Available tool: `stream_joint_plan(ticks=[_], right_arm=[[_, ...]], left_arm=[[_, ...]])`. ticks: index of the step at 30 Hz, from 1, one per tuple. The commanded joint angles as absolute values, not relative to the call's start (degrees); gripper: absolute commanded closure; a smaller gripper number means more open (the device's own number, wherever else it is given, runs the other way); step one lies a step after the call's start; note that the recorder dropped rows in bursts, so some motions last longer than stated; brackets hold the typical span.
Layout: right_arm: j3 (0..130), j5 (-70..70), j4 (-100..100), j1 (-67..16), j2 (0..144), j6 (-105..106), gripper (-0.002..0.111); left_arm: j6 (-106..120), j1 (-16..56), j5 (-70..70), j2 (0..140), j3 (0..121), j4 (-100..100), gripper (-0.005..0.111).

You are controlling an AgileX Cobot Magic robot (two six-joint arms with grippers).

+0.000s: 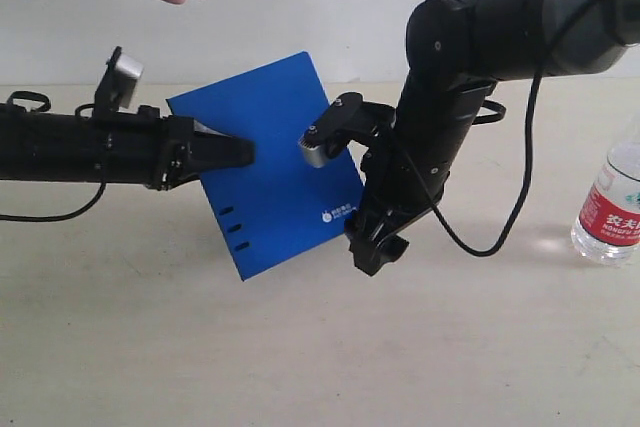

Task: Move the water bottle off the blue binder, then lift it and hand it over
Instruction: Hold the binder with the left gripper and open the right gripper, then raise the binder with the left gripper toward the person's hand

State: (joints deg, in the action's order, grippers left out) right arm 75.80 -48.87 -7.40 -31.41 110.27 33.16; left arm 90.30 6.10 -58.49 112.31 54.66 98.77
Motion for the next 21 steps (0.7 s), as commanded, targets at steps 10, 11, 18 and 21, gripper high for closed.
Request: stream_joint_plan(ticks=[10,11,18,21], right_arm=[[76.0,-49.5,2.4,-31.4,109.8,26.0,0.110],[76.0,-49.1,2.3,-31.2,109.8,24.3,0.107],[76.0,-48.7,2.5,-30.1,109.7,20.8,0.109],[76.0,-47.2,2.9,-29.8,108.8,17.7,0.109]], left_arm=[[89.4,4.6,-61.6,106.8,54.0,93.8,0.102],[89.4,4.6,-61.6,106.3,53.3,93.8,0.102],[92.1,4.6,-60.7,101.1,47.9,96.6,0.102],[94.3,4.6,-58.4,98.2,47.0,99.9,0.102]])
